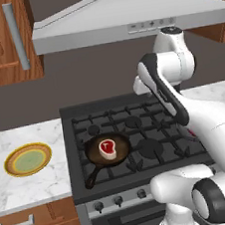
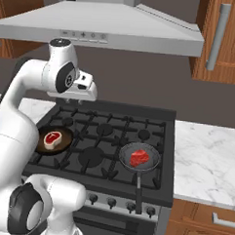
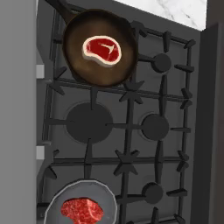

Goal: Place one of the steaks on the plate and the other in the bowl. Then place the bowl in the fridge.

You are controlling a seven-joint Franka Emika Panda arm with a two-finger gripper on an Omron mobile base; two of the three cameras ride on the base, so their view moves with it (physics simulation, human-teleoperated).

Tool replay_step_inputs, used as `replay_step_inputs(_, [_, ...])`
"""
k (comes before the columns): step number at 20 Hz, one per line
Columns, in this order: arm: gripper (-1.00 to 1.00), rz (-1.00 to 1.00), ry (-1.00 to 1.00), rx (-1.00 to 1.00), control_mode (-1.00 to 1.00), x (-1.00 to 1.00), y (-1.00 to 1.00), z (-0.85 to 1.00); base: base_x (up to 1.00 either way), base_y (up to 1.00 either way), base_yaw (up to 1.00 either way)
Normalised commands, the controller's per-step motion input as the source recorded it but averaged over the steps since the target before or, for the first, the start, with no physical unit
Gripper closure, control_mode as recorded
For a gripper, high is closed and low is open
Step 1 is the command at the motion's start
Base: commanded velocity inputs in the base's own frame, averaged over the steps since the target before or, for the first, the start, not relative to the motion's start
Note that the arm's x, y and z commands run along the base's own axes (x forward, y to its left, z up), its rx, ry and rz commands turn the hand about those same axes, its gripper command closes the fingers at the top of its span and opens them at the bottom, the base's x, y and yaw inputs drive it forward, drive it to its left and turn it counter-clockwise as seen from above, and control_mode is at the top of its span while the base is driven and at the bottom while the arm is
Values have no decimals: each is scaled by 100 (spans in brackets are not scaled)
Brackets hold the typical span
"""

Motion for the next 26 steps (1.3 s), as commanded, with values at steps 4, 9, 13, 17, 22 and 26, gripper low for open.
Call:
replay_step_inputs(4, [-100, 0, -8, 0, -100, -42, 17, 0, 0, 0, 0])
replay_step_inputs(9, [-100, 1, -3, 0, -100, -68, 46, -13, 0, 0, 0])
replay_step_inputs(13, [-100, 1, 0, 0, -100, -62, 29, -15, 0, 0, 0])
replay_step_inputs(17, [-100, 1, 0, 0, -100, -58, 33, -22, 0, 0, 0])
replay_step_inputs(22, [-100, 1, 8, 0, -100, -12, 39, -31, 0, 0, 0])
replay_step_inputs(26, [-100, 0, 12, 0, -100, 9, 43, -24, 0, 0, 0])
